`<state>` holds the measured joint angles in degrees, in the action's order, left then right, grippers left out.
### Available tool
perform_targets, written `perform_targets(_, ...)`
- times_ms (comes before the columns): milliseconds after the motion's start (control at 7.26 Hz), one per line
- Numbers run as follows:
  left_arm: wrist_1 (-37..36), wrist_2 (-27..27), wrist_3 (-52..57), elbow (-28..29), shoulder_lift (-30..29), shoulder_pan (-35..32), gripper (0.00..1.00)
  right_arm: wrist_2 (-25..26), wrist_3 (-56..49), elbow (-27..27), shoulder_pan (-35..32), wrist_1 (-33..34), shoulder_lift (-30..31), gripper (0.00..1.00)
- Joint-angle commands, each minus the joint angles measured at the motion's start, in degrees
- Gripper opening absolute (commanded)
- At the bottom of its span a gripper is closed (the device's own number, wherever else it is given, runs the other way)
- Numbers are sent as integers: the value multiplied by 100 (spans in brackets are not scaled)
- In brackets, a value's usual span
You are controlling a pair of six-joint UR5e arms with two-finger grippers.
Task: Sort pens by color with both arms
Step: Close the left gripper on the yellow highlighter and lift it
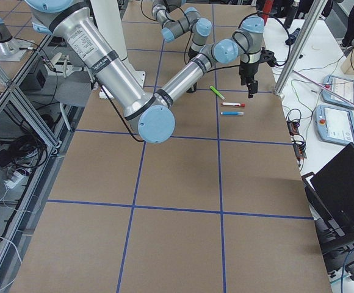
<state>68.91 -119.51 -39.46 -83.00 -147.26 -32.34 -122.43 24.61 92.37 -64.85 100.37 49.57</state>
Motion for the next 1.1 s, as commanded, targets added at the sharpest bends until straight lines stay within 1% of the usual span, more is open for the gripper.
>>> perform_targets(0,-9,7,0,-49,-14,-9,24,0,0,0,7,0,0,99)
perform_targets(275,-17,16,-79,-180,-5,-9,14,0,0,0,7,0,-9,99)
perform_targets(413,-52,7,-88,-355,12,-9,10,0,9,0,7,0,-9,99)
perform_targets(551,-79,7,-88,-531,47,-18,7,0,0,0,7,0,-9,99)
perform_targets(688,-157,-2,-97,-776,56,-35,3,0,0,9,7,0,-17,99)
perform_targets(826,-384,-2,-97,-1066,57,-61,0,0,9,9,7,0,-18,99)
perform_targets(964,-596,-2,-97,-1451,57,-201,0,0,9,9,7,0,-18,99)
